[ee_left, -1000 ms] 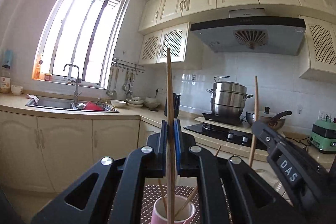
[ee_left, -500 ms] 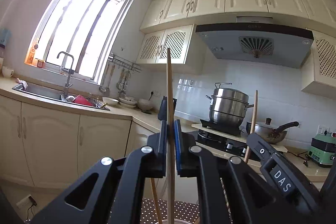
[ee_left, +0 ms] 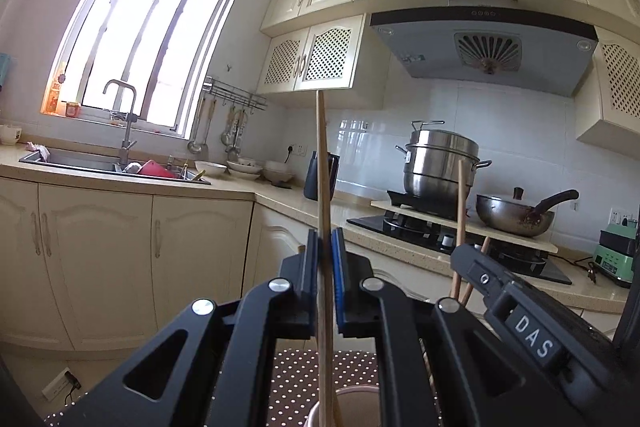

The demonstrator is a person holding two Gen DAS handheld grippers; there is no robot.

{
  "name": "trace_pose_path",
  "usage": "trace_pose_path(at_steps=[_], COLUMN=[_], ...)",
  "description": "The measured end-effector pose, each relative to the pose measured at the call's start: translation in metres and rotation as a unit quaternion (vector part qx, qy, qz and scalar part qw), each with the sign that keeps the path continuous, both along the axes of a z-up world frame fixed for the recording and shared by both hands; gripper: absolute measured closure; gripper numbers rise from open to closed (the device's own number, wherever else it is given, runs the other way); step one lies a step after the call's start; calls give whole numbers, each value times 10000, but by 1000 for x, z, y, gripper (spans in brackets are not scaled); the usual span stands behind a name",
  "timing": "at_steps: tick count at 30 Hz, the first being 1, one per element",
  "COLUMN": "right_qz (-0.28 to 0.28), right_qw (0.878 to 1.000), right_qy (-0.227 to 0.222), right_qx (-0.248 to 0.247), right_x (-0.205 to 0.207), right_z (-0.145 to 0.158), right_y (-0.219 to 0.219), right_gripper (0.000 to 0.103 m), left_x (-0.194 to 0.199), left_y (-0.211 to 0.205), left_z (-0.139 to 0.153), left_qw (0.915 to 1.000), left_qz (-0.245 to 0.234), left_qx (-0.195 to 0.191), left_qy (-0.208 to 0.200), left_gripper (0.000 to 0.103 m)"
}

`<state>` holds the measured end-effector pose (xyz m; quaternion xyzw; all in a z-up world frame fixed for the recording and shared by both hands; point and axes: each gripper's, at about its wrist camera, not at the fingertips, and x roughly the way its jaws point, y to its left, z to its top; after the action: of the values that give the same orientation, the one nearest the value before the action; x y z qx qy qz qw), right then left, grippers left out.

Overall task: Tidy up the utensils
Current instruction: 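Lift both held chopsticks and lower them into the pink cup with both tools, then open both tools to release the chopsticks into the pink cup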

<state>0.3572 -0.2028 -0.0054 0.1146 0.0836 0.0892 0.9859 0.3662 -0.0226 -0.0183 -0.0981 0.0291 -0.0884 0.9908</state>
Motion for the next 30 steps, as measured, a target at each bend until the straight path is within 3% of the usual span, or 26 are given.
trace_pose_path(at_steps=[5, 8, 11, 16, 19, 20, 30], right_qz=[149, 306, 228, 108, 153, 106, 114], right_qw=[9994, 9982, 9974, 9980, 9983, 9986, 9983], right_qy=[12, 80, 96, 284, 279, 246, 198], right_qx=[-319, -509, -682, -553, -484, -464, -531], right_x=[-8, -12, -18, -20, -23, -25, -39], right_z=[-6, -6, -6, -8, -9, -10, -9], right_y=[4, 7, 7, -5, -11, -13, -15], right_gripper=[97, 96, 95, 93, 66, 50, 45], left_x=[-4, -10, -17, -26, -30, -31, -45], left_y=[0, 2, 3, 5, 5, 5, 2], left_z=[-4, -5, -3, -2, -1, -1, 0], left_qw=[9990, 9980, 9976, 9969, 9967, 9966, 9954], left_qz=[-15, -45, -17, 55, 85, 97, 208], left_qx=[443, 623, 699, 785, 805, 823, 933], left_qy=[67, 68, 4, 2, 8, 21, 76], left_gripper=[92, 72, 72, 72, 72, 72, 72])
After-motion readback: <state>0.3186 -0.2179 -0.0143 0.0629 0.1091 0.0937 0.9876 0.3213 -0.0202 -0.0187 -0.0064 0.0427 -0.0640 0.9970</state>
